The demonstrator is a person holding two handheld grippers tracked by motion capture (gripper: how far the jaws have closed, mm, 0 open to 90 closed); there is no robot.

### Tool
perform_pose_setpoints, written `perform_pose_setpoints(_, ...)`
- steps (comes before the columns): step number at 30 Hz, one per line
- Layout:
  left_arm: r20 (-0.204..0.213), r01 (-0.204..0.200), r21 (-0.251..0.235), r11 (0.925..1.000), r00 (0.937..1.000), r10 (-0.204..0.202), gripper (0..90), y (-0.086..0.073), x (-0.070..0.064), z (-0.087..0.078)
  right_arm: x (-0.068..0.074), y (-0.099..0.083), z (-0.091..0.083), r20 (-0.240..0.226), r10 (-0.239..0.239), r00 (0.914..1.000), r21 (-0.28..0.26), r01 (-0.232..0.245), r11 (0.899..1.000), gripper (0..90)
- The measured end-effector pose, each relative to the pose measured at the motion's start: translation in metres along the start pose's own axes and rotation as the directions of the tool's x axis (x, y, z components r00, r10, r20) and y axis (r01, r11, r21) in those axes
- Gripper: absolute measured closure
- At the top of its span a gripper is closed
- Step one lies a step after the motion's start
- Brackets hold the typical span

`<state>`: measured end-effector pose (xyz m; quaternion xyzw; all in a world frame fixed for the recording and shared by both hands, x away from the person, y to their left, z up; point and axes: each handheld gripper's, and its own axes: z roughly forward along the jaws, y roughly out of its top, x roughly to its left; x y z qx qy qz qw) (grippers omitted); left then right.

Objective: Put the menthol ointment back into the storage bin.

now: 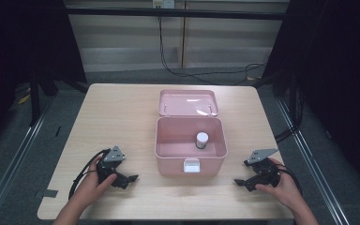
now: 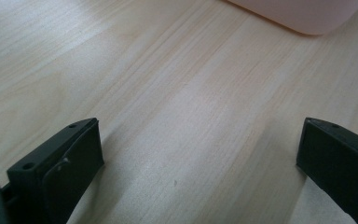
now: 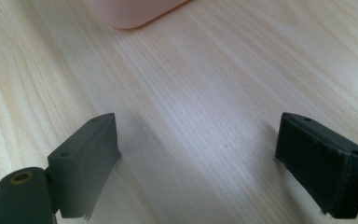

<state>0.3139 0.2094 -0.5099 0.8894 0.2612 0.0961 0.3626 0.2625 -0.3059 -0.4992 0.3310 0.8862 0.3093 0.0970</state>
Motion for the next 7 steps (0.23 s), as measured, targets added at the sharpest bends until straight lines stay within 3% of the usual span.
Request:
perform_pose_setpoints(3, 0.0, 0.0, 0.0, 1.0, 1.0, 0.0, 0.0, 0.0, 0.0, 0.0, 0.0, -0.0024, 0.0002, -0.002, 0.003, 1.0, -0.021, -0.003, 1.0, 11.9)
perform_pose_setpoints(7, 0.0, 0.001, 0.0, 1.0, 1.0, -0.001, 0.0, 0.0, 0.0, 0.0, 0.0008, -0.0007, 0.0003, 0.006, 0.005, 1.0, -0.008, -0.005, 1.0, 12.0)
